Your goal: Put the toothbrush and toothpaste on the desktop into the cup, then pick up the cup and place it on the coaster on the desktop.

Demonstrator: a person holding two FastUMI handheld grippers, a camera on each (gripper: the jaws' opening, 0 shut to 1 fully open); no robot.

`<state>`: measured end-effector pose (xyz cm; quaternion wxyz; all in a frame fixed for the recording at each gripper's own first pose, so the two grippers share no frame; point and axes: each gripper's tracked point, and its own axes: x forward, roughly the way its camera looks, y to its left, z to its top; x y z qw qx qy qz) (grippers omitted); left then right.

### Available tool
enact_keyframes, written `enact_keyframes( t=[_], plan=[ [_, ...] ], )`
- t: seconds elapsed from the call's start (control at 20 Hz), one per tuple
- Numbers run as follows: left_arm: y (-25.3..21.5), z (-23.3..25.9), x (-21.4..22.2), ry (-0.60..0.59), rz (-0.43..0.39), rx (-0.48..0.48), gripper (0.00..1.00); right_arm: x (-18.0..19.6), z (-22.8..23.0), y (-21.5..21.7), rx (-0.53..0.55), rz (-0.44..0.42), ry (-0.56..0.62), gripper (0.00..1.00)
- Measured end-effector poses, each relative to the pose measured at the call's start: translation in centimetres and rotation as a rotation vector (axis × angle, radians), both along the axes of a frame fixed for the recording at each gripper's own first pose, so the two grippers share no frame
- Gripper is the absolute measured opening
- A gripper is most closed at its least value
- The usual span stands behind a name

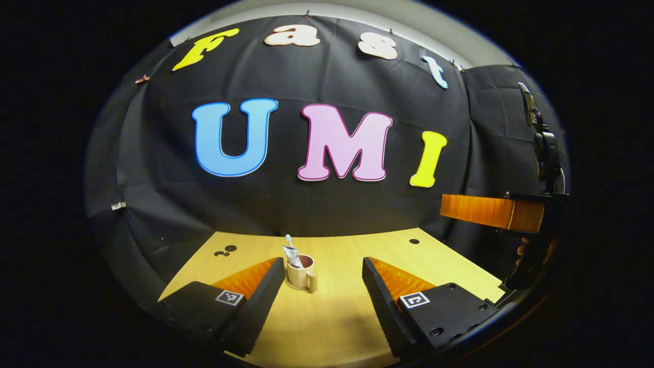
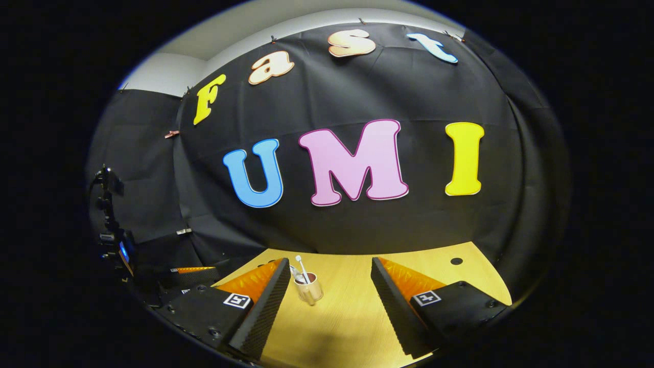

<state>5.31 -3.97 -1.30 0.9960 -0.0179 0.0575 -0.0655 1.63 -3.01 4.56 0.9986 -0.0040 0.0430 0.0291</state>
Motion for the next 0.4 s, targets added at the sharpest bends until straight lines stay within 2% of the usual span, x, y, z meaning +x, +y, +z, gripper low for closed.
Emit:
enact_keyframes(
  t=[0.2,0.25,0.4],
  plan=[
    [-1.2,0.0,0.6,0.007,0.005,-0.006,0.95,0.5,0.0,-1.9,0.005,-0.012,0.009,0.98],
    [-1.6,0.0,0.9,0.012,0.009,-0.011,0.95,0.6,-0.1,-2.3,0.006,-0.008,0.012,1.00],
    [-3.0,-0.2,1.3,0.019,0.011,-0.012,0.95,1.1,-0.5,-2.8,0.004,0.021,0.023,0.98]
  ],
)
